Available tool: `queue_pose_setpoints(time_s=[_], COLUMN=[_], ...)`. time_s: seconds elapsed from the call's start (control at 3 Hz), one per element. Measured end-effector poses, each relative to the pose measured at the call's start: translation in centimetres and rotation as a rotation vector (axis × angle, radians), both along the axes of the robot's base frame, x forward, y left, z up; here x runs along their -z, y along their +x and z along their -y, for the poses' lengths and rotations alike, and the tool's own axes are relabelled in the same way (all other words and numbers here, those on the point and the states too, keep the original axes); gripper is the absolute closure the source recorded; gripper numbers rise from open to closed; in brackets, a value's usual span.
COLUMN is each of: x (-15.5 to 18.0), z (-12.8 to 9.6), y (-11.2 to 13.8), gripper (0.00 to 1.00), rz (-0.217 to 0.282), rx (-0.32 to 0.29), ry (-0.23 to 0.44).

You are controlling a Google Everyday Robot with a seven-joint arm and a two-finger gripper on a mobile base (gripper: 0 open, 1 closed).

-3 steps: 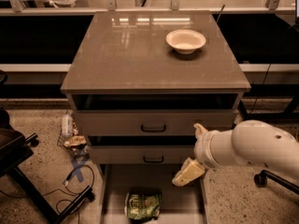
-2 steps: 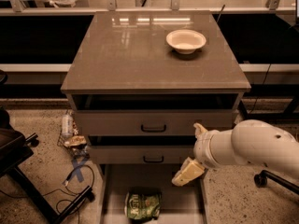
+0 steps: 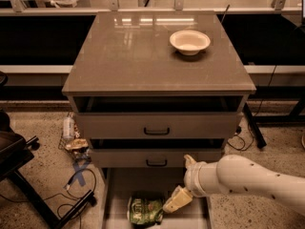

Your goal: Pick green jalapeno chip bag from bottom drawer and place on counter

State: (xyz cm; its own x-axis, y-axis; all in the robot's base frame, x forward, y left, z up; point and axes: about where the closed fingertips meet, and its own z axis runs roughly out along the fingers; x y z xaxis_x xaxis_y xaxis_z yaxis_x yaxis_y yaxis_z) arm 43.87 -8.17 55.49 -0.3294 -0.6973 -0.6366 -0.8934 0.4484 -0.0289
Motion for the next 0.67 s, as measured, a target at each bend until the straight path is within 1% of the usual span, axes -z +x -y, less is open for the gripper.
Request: queue_pose_setpoints(time_s=[0.33,0.67], x=[5.2,10.5], z=[-2.6,-4.6], y=[0.2,0.4], gripper=[0.00,0.00], rz=[-0.012,-0.021], rx=[-0.021,-0.019], ry=[0.082,0.135])
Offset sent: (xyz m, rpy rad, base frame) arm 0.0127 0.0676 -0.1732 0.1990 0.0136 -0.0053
